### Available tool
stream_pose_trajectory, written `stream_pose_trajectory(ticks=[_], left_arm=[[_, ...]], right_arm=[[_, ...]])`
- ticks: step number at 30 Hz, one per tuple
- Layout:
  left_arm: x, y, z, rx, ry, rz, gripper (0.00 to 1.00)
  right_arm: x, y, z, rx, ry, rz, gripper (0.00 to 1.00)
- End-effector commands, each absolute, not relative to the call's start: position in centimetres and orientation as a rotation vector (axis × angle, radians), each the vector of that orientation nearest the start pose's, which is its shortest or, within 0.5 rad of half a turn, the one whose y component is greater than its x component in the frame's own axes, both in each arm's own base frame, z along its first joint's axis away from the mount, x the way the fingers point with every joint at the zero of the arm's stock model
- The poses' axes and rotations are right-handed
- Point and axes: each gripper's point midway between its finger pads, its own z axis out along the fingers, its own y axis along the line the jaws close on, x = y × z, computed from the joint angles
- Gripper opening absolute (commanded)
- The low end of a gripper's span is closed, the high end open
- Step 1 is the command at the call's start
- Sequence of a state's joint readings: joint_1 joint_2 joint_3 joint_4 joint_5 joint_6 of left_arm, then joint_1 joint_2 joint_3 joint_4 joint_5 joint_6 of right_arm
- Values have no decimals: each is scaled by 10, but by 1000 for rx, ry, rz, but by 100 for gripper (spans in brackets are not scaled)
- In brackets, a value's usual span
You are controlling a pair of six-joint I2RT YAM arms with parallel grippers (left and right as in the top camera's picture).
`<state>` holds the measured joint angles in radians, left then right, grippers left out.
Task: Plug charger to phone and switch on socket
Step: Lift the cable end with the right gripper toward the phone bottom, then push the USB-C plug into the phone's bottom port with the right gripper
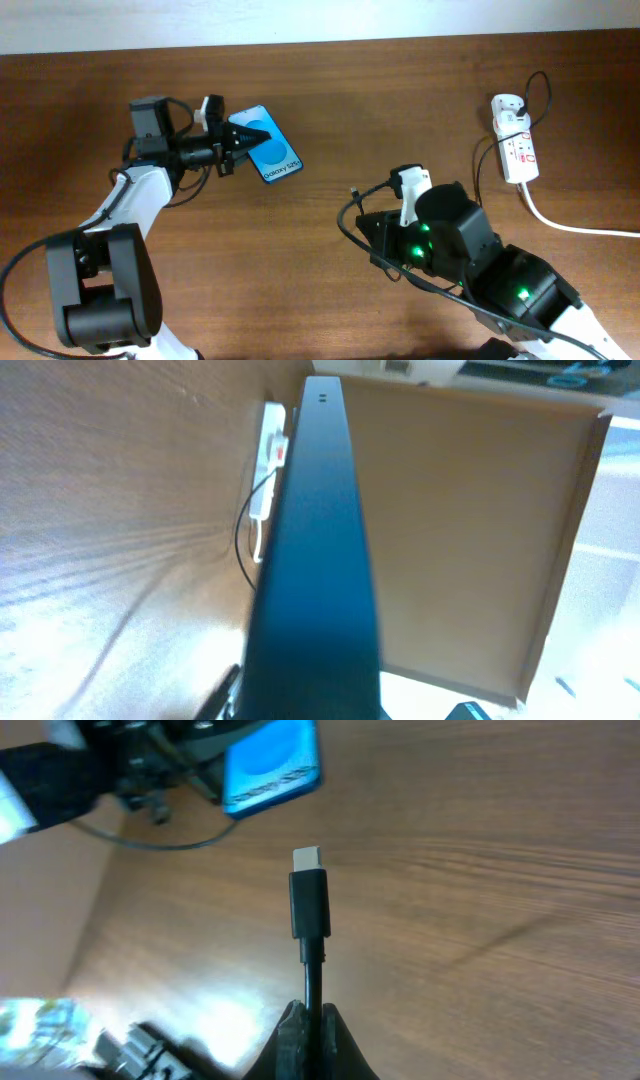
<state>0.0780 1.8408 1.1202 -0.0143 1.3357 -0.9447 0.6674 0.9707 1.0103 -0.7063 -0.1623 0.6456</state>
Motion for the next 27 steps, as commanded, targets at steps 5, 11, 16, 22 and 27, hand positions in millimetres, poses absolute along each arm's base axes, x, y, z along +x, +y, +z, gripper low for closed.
stream_pose_trajectory(ticks=[5,11,16,22,27], left_arm=[[397,-170,211,-94,2221,-2106,0],[397,-170,216,-22,2192,-2101,0],[397,-170,216,-28,2195,-2103,0],[397,-170,215,-33,2197,-2104,0],[396,-170,215,-32,2197,-2105,0]], right_arm=[[237,270,204,-330,2471,894,4],[252,284,211,-413,2373,908,4],[261,281,208,-380,2364,853,4],[270,286,201,-369,2364,845,4],[271,287,202,-368,2357,846,4]])
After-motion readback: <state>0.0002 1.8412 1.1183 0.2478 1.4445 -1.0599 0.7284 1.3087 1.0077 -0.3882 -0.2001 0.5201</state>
